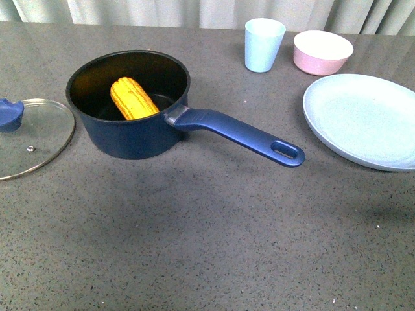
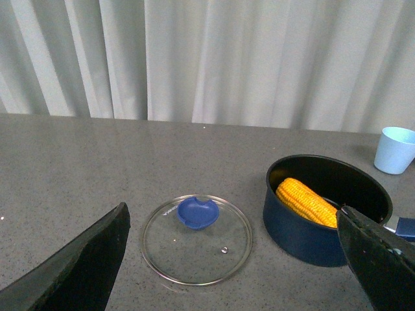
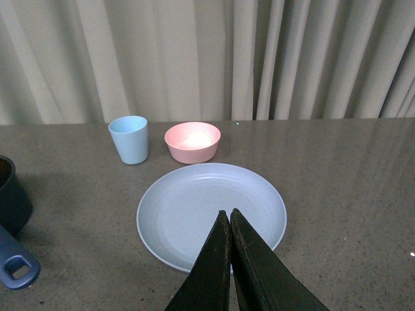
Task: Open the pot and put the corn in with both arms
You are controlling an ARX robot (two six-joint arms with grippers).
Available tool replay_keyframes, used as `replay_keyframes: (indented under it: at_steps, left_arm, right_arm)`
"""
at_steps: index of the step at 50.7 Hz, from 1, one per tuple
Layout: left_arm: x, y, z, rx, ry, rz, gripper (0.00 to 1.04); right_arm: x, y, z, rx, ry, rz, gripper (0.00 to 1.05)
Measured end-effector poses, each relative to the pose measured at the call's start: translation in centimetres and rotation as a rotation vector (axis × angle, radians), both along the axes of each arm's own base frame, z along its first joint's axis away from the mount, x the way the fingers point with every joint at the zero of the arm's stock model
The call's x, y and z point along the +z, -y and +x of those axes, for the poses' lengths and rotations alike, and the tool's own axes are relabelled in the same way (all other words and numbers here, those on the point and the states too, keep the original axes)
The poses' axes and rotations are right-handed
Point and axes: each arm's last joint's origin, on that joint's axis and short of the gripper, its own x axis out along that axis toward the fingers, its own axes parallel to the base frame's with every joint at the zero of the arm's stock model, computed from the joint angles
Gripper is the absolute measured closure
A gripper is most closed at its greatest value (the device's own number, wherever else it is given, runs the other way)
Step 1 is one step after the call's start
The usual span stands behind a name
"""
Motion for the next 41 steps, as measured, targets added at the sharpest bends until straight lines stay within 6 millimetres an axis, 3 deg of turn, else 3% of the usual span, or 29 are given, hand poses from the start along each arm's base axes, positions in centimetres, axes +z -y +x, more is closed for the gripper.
replay_keyframes:
  at_steps: [25, 41]
  left_arm:
    - [0.0, 0.0, 0.0, 0.000, 0.000, 0.000, 0.09]
    - [0.0, 0.0, 0.0, 0.000, 0.000, 0.000, 0.09]
  right_arm:
    - [-0.3, 0.0, -1.8, 0.000, -0.009, 0.000, 1.03]
    - [-0.3, 0.0, -1.9, 0.000, -0.005, 0.000, 1.03]
